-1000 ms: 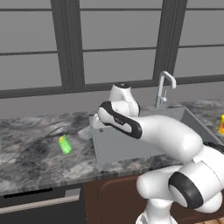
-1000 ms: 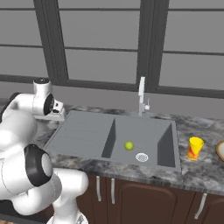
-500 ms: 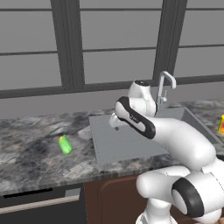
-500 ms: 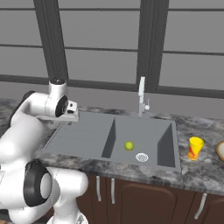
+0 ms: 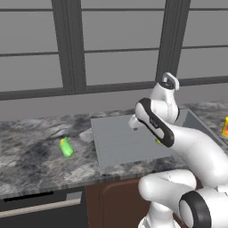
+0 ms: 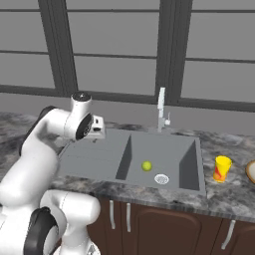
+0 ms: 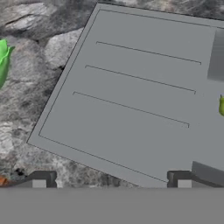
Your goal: Remove the pear and corn from the sink. Then move the bowl and cup from the counter to the sink for washing.
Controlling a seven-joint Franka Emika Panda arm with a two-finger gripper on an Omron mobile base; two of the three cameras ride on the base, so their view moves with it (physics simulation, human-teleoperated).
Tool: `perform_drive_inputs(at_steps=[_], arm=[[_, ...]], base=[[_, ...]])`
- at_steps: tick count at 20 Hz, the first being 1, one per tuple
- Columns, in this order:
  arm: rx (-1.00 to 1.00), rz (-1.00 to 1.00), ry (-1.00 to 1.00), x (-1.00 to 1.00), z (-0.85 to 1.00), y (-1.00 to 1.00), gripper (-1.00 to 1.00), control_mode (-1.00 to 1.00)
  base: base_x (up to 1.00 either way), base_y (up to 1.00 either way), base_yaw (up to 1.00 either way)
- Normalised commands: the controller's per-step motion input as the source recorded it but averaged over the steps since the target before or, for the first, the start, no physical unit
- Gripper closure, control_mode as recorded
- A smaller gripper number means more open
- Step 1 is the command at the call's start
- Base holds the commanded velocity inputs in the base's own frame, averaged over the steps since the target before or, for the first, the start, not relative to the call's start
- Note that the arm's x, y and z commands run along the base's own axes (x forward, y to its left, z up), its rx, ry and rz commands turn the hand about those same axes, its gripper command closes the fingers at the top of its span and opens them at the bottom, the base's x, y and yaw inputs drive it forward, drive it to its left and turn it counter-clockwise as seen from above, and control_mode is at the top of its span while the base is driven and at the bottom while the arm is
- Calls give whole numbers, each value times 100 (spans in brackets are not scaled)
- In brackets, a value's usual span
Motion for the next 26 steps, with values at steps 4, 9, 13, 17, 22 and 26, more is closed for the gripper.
perform_drive_inputs(at_steps=[4, 9, 13, 17, 22, 26], arm=[[0, -1, -10, -10, 2, -60, -100, -100], [0, -13, -4, -2, 1, -56, -100, -100], [0, -15, 0, 3, 1, -56, -100, -100], [0, -15, 3, 11, 1, -57, -100, -100], [0, -9, 6, 14, 0, -53, -100, -100], [0, -5, 3, 10, 0, -50, -100, -100]], base=[[0, 0, 0], [0, 0, 0], [0, 0, 0], [0, 0, 0], [0, 0, 0], [0, 0, 0]])
